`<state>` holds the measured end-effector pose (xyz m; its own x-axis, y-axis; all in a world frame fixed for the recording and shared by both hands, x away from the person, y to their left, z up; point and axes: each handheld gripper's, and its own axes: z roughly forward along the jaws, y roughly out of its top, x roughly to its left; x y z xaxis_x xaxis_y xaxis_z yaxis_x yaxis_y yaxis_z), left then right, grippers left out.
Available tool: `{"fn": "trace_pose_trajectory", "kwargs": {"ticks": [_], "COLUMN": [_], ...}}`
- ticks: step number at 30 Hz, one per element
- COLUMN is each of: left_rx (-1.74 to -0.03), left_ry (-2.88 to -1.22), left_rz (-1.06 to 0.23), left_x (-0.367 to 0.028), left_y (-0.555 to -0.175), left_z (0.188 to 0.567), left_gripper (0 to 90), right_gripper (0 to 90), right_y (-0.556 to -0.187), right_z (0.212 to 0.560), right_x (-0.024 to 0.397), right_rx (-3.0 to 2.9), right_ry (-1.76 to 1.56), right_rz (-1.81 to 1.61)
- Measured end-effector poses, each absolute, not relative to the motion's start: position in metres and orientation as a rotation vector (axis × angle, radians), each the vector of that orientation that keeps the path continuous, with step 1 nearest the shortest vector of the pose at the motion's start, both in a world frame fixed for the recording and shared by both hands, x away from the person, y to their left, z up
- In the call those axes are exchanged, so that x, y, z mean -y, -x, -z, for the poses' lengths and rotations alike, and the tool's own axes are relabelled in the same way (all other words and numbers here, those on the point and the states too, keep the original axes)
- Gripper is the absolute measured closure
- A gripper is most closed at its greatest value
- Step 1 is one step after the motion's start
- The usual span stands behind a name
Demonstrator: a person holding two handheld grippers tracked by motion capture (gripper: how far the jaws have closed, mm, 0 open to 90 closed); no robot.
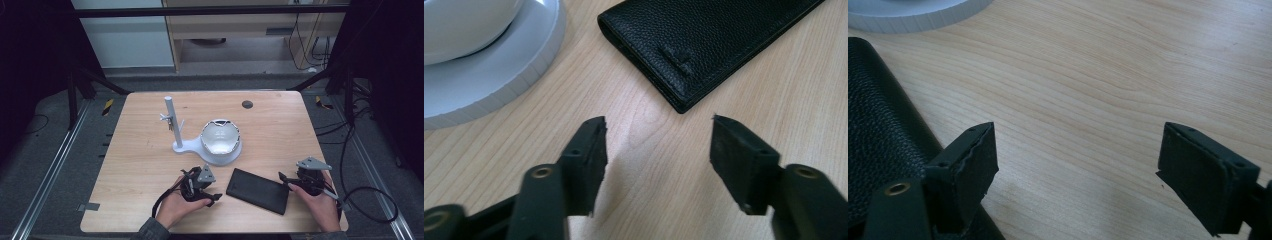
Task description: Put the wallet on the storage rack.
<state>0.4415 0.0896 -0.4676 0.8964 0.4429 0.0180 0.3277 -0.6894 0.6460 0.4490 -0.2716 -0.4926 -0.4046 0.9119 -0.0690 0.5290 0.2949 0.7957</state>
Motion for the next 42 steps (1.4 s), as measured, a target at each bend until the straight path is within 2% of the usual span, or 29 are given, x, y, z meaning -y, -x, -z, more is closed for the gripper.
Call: {"fn": "trace_pose_trajectory", "kwargs": {"ticks": [6,11,18,42], "left_rx": [-0.547,-0.532,-0.538,-0.504], "left_ry": [-2.347,-2.38,-2.427,-2.493], "left_rz": [-0.212,-0.212,-0.214,-0.224], "left_x": [-0.084,-0.079,-0.073,-0.06], "left_y": [-0.438,-0.438,-0.443,-0.445], "left_z": [0.47,0.474,0.479,0.484], "left_gripper": [64.3,76.8,89.8,90.0], "right_gripper": [23.1,28.1,34.9,31.9], "right_y": [-0.449,-0.448,-0.447,-0.447], "right_z": [0.493,0.492,0.491,0.492], "right_x": [0.271,0.271,0.271,0.27], "right_rx": [-2.06,-2.06,-2.073,-2.082], "right_ry": [-1.271,-1.281,-1.261,-1.262], "right_rz": [-0.965,-0.978,-0.98,-0.987]}}
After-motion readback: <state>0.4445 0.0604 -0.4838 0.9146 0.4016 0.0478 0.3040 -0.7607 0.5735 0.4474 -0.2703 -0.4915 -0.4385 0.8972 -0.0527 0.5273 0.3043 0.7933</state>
